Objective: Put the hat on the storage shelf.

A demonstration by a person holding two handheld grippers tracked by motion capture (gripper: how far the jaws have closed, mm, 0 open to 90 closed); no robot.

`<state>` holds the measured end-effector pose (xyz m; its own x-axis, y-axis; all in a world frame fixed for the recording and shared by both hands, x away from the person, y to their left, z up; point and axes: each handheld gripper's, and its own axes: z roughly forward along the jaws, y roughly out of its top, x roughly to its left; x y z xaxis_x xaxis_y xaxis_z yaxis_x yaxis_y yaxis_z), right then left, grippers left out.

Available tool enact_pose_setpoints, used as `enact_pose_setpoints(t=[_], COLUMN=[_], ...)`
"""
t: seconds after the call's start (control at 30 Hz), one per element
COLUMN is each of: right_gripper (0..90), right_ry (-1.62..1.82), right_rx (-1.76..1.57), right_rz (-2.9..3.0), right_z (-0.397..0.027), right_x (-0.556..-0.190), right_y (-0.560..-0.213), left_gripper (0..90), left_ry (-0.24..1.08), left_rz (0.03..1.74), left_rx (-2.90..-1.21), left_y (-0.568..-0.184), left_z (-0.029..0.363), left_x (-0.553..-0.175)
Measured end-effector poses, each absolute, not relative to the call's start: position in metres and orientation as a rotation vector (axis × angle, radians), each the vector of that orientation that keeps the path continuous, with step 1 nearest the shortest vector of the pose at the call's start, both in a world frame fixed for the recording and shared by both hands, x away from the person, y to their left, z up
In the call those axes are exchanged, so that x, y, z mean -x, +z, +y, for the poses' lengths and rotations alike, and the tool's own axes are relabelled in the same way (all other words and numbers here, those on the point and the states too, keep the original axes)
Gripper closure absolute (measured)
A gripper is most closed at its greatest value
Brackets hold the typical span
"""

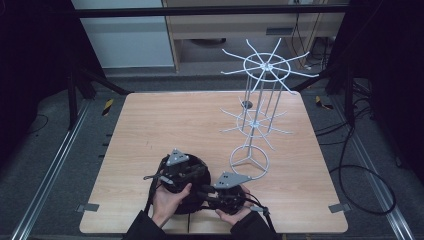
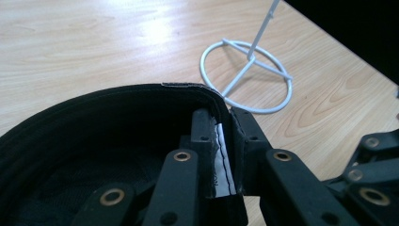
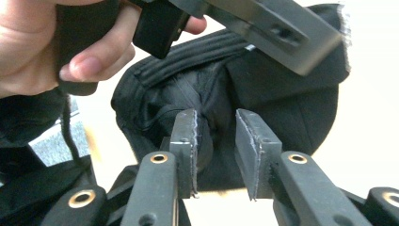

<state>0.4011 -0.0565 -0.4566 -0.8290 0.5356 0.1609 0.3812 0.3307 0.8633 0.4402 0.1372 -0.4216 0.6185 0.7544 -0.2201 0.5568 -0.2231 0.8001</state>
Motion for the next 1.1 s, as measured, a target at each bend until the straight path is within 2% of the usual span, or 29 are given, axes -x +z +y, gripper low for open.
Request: enact_pose_setpoints(t=[0.47, 0.87, 1.03, 1.1], right_gripper=[63.1, 45.1, 46.2, 52.7], right_ry=[1.569, 1.595, 1.626, 1.632], right_rx=[-0.919, -0.915, -0.952, -0.954], right_rz=[2.294, 2.308, 2.297, 2.294], right_z=[-0.093, -0.073, -0.072, -0.072], right_x=[-0.404, -0.410, -0.414, -0.415], right_y=[-0.436, -0.438, -0.440, -0.440], left_gripper=[80.3, 80.5, 80.6, 80.6], left_ry=[0.301, 0.343, 0.331, 0.324], left_rz=[0.976, 0.875, 0.843, 0.828], left_rx=[-1.802, -1.758, -1.768, -1.770], left_y=[-0.392, -0.371, -0.369, -0.369], left_z=[0.175, 0.168, 0.162, 0.159], left_x=[-0.423, -0.404, -0.400, -0.398])
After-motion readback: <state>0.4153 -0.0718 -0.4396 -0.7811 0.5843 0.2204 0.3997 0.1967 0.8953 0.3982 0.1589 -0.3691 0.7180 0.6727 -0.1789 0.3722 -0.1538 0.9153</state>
